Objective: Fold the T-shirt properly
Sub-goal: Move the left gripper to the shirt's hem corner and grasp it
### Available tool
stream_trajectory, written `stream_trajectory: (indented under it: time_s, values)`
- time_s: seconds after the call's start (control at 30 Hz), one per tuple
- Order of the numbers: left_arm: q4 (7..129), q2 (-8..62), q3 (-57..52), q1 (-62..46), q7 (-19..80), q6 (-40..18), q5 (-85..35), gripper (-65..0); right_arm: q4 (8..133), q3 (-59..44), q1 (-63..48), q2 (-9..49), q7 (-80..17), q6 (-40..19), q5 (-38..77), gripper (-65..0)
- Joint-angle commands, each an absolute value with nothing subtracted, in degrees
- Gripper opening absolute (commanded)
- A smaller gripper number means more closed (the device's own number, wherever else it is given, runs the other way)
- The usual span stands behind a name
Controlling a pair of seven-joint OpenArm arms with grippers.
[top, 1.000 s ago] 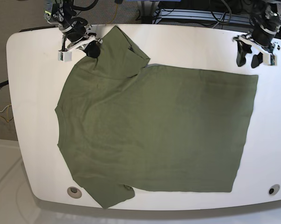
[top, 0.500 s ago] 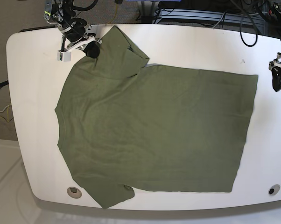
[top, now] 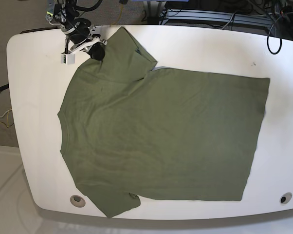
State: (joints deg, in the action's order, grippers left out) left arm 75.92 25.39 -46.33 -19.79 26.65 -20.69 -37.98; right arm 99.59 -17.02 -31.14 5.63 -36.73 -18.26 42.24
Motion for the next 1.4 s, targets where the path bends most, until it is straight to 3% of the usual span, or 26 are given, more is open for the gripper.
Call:
stream_trajectory:
  time_s: [0.0, 0.37, 0.43, 0.9, 1.03, 1.17, 1.37]
  values:
    - [76.2, 26.9, -46.2, -19.0, 26.4, -21.6, -38.5, -27.4, 100.2, -17.1, -31.4, 5.9, -36.9, -18.5, 42.6, -65.0]
    - [79.1, 23.6, -39.1, -19.3, 27.1, -20.3, -38.3, -30.4, 100.1, -17.4, -31.4, 6.0, -36.6, -18.7, 42.9, -65.0]
    - [78.2, 23.7, -40.6, -18.8, 27.0, -20.5, -38.8, -27.6, 100.1, -17.2, -31.0, 6.1, -36.7, -18.6, 42.6, -65.0]
    - [60.9, 26.1, -38.6, -10.5, 30.8, -22.3, -45.3, -22.8, 100.3, -17.3, -31.1, 6.2, -36.1, -18.8, 42.7, -65.0]
    - [59.9, 26.6, -35.7, -9.7, 31.1, -23.5, -46.3, -23.2, 100.4, -17.3, -30.9, 6.2, -36.0, -18.9, 42.6, -65.0]
    - [62.9, 27.0, -31.0, -10.3, 31.0, -28.3, -44.8, -24.1, 100.4, -16.8, -30.5, 6.2, -36.2, -18.6, 42.4, -65.0]
    - [66.1, 26.6, -28.9, -11.5, 30.8, -29.5, -43.9, -24.7, 100.4, -16.9, -30.4, 6.2, -36.3, -18.7, 42.5, -65.0]
